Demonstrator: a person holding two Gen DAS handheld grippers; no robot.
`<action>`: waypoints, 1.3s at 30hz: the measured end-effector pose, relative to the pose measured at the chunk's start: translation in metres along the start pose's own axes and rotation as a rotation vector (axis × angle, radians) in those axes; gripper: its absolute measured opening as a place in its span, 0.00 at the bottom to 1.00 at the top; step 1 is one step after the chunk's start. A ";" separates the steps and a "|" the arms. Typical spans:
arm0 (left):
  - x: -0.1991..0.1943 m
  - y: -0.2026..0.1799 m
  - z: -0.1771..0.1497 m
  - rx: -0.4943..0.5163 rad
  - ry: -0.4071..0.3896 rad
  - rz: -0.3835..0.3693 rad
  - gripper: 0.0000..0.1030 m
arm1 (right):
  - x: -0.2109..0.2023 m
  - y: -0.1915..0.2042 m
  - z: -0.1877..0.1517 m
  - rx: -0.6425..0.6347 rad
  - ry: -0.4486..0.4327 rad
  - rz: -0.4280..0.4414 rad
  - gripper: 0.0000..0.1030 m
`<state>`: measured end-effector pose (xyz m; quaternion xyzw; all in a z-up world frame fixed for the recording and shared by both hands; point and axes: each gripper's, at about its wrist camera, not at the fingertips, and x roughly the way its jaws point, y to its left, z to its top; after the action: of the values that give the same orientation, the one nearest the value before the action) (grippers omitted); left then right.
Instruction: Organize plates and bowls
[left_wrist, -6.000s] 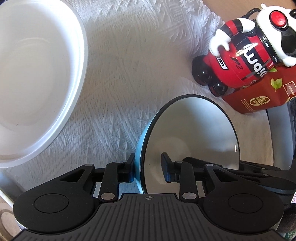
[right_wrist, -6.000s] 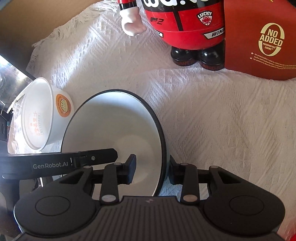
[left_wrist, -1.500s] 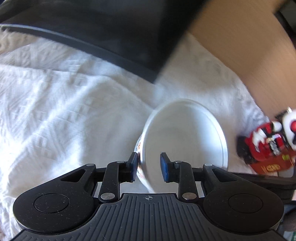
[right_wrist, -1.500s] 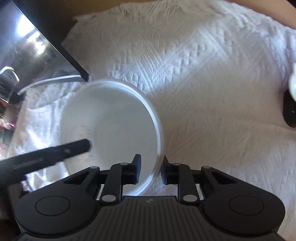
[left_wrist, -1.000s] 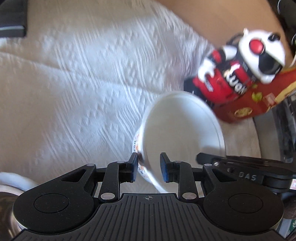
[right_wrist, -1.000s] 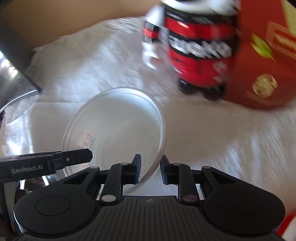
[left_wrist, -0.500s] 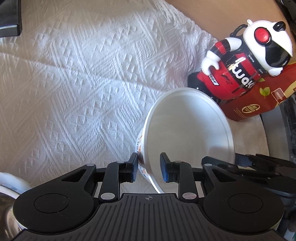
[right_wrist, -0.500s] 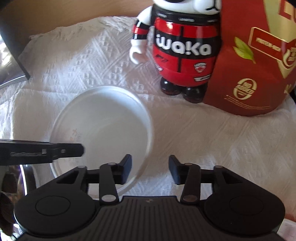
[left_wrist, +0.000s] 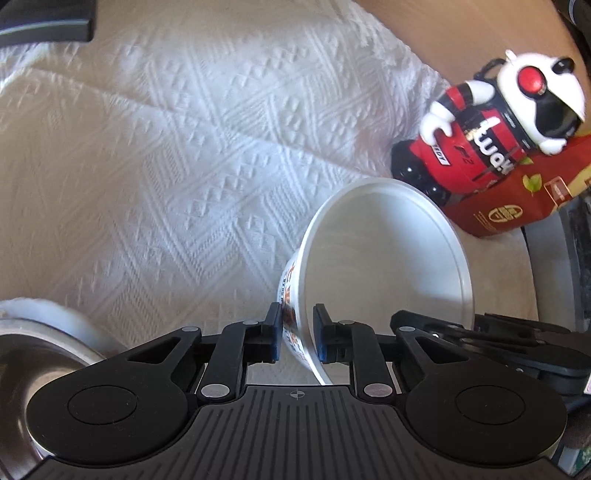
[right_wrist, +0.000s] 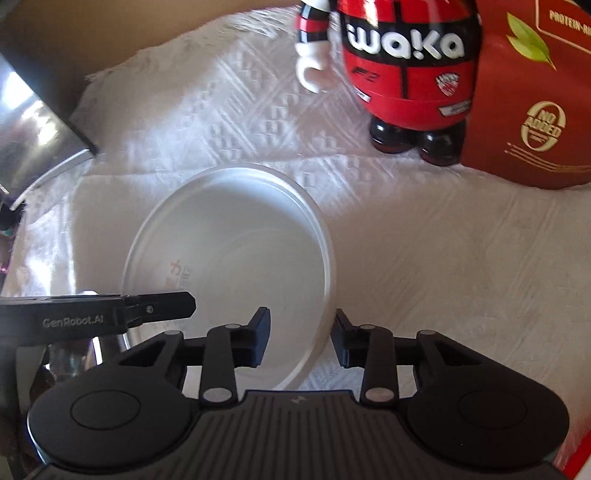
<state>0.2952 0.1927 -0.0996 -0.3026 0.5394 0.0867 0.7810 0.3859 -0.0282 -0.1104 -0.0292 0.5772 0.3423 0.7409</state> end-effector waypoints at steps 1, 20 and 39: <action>0.002 0.001 0.000 -0.006 0.005 0.006 0.19 | 0.001 0.000 0.000 -0.001 0.001 -0.001 0.33; 0.012 -0.012 0.000 0.015 0.012 0.055 0.21 | 0.010 -0.012 -0.003 0.047 0.015 0.018 0.26; -0.097 -0.042 -0.068 0.152 0.131 -0.100 0.30 | -0.119 0.029 -0.071 -0.048 -0.032 0.046 0.26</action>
<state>0.2214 0.1392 -0.0126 -0.2741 0.5786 -0.0136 0.7680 0.2986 -0.0937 -0.0196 -0.0282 0.5575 0.3731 0.7411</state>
